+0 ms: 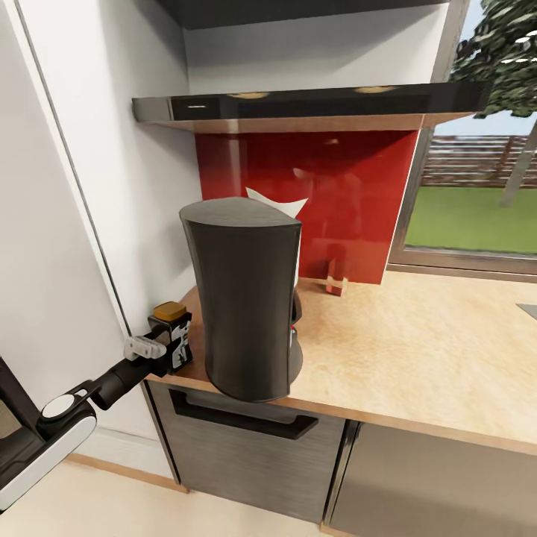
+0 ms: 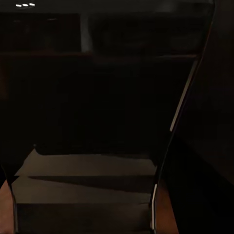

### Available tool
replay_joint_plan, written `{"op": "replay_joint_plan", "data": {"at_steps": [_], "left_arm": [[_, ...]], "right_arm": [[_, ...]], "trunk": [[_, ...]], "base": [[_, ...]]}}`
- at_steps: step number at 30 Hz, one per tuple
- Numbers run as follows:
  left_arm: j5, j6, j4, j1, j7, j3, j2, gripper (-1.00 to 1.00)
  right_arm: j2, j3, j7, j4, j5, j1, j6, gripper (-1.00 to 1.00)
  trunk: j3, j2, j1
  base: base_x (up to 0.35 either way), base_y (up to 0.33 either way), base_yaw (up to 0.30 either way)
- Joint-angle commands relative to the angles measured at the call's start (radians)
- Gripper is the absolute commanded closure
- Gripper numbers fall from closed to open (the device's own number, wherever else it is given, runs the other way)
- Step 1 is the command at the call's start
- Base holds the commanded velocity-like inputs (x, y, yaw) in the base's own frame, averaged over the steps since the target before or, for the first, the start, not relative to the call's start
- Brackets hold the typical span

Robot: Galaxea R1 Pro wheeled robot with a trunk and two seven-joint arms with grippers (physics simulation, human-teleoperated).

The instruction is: Set up a coffee station on the kitchen countertop: keep the coffee maker on the countertop, move the bottle of coffee from the kitchen shelf to the counter next to the coffee maker, place a paper coffee filter on top of the coffee maker, put the saucer next to the coffee maker with the coffee cup on the saucer, and place the electric kettle next to the coffee maker.

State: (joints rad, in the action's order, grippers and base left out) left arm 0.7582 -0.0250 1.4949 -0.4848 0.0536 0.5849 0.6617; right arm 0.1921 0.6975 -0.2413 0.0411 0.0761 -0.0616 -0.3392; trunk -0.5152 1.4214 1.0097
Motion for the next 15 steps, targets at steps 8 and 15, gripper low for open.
{"op": "replay_joint_plan", "data": {"at_steps": [8, 15], "left_arm": [[0.009, -0.003, 0.0, -0.001, 0.002, 0.003, 0.001, 1.0], [0.009, -0.002, -0.001, -0.001, 0.002, 0.003, 0.001, 1.0]], "right_arm": [[0.0, 0.005, -0.006, 0.003, 0.008, -0.001, -0.006, -1.0], [0.0, 0.005, -0.006, 0.004, 0.008, -0.001, -0.006, -1.0]], "trunk": [[-0.001, 0.001, 0.0], [-0.001, 0.001, 0.0]], "base": [[0.0, 0.0, 0.001], [0.053, 0.0, 0.0]]}}
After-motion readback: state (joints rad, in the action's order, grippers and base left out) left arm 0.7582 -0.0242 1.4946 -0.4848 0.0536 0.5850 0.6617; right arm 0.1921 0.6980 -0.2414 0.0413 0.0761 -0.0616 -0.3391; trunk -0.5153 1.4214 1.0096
